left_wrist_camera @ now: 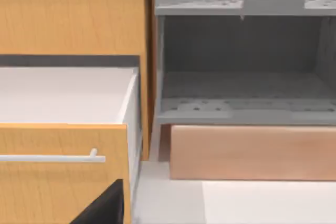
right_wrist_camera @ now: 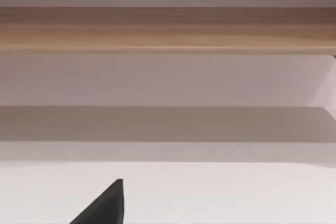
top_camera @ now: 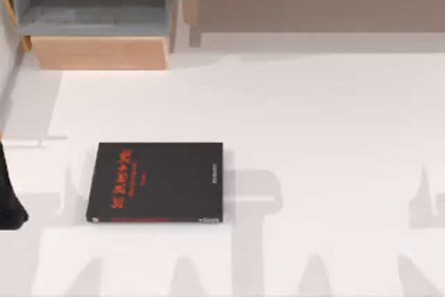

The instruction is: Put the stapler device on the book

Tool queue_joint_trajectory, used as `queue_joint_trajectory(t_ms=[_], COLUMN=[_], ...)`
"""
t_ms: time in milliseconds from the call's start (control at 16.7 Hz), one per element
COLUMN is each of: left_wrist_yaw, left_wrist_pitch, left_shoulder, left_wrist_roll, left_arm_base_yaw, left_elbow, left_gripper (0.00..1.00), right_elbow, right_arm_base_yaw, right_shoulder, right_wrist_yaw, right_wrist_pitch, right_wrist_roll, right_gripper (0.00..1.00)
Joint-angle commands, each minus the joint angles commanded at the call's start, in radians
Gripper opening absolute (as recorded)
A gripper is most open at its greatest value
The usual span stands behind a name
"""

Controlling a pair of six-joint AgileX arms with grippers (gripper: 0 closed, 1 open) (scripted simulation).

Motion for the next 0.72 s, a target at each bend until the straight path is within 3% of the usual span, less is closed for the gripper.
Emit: queue_joint_trajectory(t_ms=[360,720], left_wrist_yaw=[0.020,0.081], left_wrist_pitch=[-0.050,-0.253], left_shoulder=[0.071,0.407], left_wrist_roll=[0.008,0.041], left_arm_base_yaw=[0.001,0.016], left_elbow=[0.091,0.487], left_gripper=[1.00,1.00], right_elbow=[0.000,0.000], right_arm_base_yaw=[0.000,0.000], right_shoulder=[0.000,0.000], right_wrist_yaw=[0.000,0.000], right_wrist_pitch=[0.000,0.000], right_wrist_roll=[0.000,0.000], right_gripper=[1.00,1.00])
